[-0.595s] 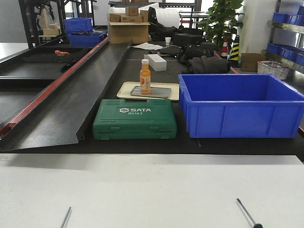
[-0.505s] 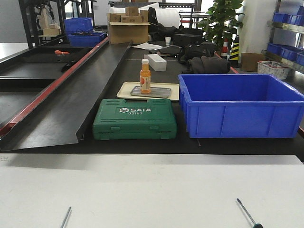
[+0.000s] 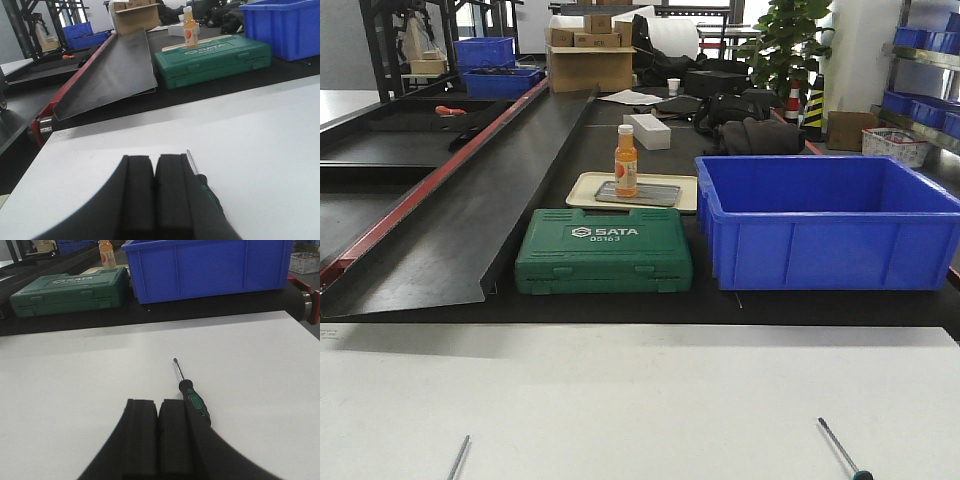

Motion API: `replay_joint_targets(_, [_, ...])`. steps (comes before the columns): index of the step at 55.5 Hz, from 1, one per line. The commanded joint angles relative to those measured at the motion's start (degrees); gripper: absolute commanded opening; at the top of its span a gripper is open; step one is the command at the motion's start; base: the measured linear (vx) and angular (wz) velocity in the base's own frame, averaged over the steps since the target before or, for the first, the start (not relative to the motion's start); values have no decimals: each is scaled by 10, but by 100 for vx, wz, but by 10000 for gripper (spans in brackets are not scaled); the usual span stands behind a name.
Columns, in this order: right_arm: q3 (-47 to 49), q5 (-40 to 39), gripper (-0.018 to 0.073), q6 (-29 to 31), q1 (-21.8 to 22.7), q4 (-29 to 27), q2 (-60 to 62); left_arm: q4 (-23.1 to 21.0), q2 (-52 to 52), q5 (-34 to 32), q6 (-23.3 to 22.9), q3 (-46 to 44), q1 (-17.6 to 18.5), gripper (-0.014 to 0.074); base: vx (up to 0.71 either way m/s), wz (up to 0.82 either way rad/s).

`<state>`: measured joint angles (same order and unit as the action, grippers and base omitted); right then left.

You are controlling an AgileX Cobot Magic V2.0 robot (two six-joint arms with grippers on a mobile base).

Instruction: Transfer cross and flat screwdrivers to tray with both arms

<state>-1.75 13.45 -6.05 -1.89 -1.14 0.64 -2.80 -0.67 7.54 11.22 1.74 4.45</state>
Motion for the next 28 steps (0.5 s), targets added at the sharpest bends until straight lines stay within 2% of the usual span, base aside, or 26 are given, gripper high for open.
replay_joint_targets(1, [-4, -51, -8, 4, 2, 7, 3, -1, -2, -48, -6, -17, 1, 3, 0, 0])
replay_joint_targets(9, [-4, -98, -8, 4, 2, 6, 3, -1, -2, -82, -3, -17, 1, 3, 0, 0])
replay_joint_targets(13, [-4, -129, -8, 4, 2, 6, 3, -1, -2, -126, -4, -20, 1, 3, 0, 0])
replay_joint_targets(21, [22, -257, -8, 3, 2, 3, 3, -12, -2, -243, -17, -27, 1, 3, 0, 0])
replay_joint_targets(23, [45, -262, -8, 7, 2, 4, 3, -29, -1, -244, -37, -39, 1, 3, 0, 0])
replay_joint_targets(28, [117, -233, -8, 39, 2, 7, -9, -68, 11, -194, -43, -90, 1, 3, 0, 0])
